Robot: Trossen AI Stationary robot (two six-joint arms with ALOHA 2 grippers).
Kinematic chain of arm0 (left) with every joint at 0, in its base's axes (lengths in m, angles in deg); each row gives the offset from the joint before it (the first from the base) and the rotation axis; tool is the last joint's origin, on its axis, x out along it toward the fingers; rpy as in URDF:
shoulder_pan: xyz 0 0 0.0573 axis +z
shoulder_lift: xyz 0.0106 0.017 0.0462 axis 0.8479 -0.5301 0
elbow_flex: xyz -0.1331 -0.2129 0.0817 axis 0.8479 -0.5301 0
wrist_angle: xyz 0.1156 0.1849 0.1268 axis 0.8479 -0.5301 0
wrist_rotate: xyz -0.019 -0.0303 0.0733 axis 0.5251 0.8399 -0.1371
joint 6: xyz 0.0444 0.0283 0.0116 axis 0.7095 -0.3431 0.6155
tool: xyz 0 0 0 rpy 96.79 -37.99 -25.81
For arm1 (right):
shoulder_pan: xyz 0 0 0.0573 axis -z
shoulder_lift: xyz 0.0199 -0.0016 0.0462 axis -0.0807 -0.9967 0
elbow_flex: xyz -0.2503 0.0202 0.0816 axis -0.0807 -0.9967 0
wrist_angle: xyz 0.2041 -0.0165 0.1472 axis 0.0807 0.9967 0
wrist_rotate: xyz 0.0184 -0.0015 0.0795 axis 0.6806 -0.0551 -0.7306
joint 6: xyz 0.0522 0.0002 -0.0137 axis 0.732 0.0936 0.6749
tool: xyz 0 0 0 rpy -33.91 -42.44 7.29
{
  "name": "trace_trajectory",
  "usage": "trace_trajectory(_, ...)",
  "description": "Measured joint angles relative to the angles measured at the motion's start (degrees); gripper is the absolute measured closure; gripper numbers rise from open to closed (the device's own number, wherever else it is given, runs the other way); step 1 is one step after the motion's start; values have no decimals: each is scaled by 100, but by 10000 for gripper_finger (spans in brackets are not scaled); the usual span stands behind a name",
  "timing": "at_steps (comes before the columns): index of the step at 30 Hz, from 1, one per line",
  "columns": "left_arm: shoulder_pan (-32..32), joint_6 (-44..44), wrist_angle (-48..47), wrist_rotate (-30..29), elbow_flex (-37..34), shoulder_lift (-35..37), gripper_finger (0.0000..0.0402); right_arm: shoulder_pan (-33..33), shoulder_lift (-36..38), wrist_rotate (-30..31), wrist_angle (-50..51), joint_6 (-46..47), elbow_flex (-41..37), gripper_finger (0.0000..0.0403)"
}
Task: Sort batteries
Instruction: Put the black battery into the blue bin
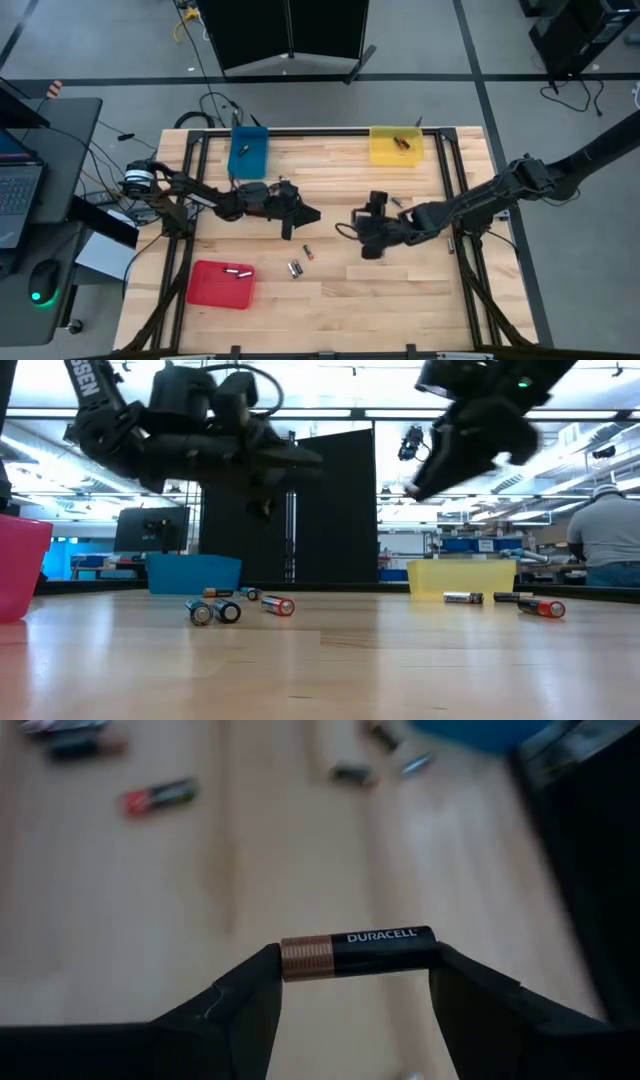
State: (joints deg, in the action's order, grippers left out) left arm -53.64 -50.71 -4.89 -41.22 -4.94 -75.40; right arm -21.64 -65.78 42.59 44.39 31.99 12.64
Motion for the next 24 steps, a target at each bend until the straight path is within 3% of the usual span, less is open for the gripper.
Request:
trace_trajectory(8, -72, 1, -461, -486, 511, 0, 232, 208, 0, 363, -937, -971, 0, 169)
trace_trajectory(17, -73, 50, -634, -615, 946, -479, 226, 209, 0, 524, -1472, -1499, 0, 169)
trace_trajectory(24, -52, 76, -270, -292, 1452, -1077, 225, 192, 17, 619, -1330, -1557, -10, 169)
